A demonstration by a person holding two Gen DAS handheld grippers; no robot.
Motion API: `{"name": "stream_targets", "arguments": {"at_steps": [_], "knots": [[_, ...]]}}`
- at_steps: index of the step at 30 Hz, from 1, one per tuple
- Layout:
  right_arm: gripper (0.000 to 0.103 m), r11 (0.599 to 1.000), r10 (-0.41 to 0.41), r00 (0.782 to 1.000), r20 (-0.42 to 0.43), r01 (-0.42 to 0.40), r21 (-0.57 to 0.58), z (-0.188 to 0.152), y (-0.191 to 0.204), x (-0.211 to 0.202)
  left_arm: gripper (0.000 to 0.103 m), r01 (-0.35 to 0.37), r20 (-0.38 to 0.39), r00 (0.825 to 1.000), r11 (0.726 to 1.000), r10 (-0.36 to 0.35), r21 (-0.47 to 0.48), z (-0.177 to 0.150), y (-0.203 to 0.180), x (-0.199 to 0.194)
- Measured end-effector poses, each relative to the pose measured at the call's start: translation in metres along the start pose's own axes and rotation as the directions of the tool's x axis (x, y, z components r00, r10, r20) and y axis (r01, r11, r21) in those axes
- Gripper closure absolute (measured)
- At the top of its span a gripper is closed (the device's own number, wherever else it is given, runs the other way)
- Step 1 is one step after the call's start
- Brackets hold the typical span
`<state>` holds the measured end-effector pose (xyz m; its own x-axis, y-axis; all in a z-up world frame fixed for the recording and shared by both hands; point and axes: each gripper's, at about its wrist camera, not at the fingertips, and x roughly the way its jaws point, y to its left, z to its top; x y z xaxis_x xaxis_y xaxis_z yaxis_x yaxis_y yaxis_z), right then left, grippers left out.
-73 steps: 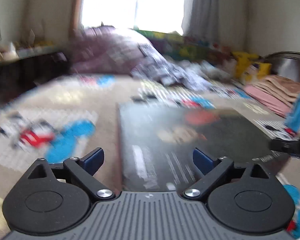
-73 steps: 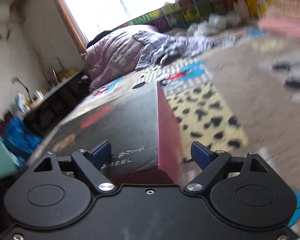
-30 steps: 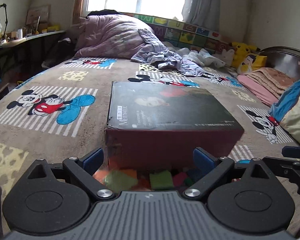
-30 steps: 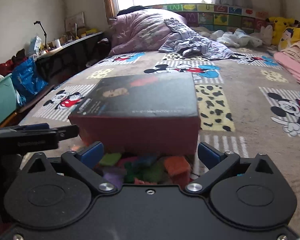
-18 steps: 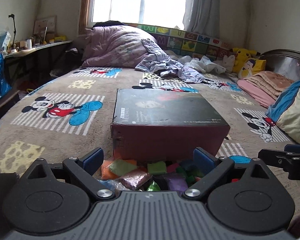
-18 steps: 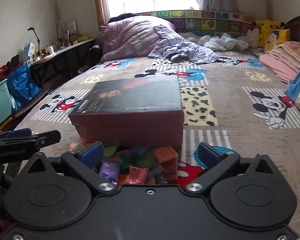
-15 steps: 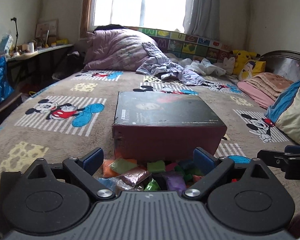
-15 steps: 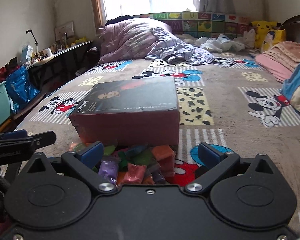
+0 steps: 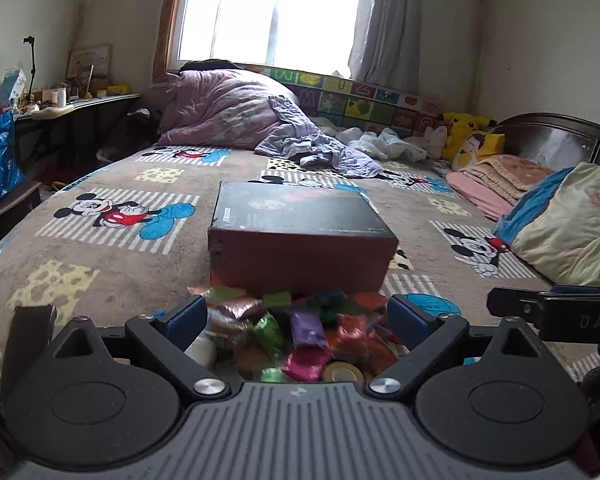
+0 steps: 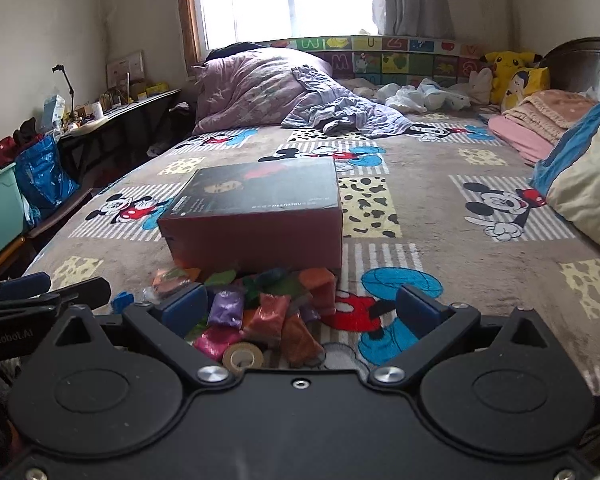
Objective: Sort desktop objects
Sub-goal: 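Open both grippers and pull both tools back from the covered box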
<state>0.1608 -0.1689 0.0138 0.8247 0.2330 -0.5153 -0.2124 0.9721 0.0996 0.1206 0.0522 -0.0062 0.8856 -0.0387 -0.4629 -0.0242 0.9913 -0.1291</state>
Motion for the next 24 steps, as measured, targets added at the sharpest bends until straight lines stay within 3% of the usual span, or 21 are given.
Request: {"name": "stream_targets", "arguments": {"at_steps": [9, 24], "knots": [[0.001, 1.0, -0.005, 1.0, -0.017, 0.005, -0.001, -0.025, 0.01, -0.034, 0.006, -0.044, 0.013, 0.999, 0.998, 0.044, 0.037, -0.02, -0.007, -0.044], [0.001, 1.0, -0.015, 0.999, -0.045, 0.014, -0.02, -0.038, 0.025, -0.053, 0.006, -0.012, 0.047, 0.999, 0.999, 0.01, 0.034, -0.028, -0.006, -0.078]]}}
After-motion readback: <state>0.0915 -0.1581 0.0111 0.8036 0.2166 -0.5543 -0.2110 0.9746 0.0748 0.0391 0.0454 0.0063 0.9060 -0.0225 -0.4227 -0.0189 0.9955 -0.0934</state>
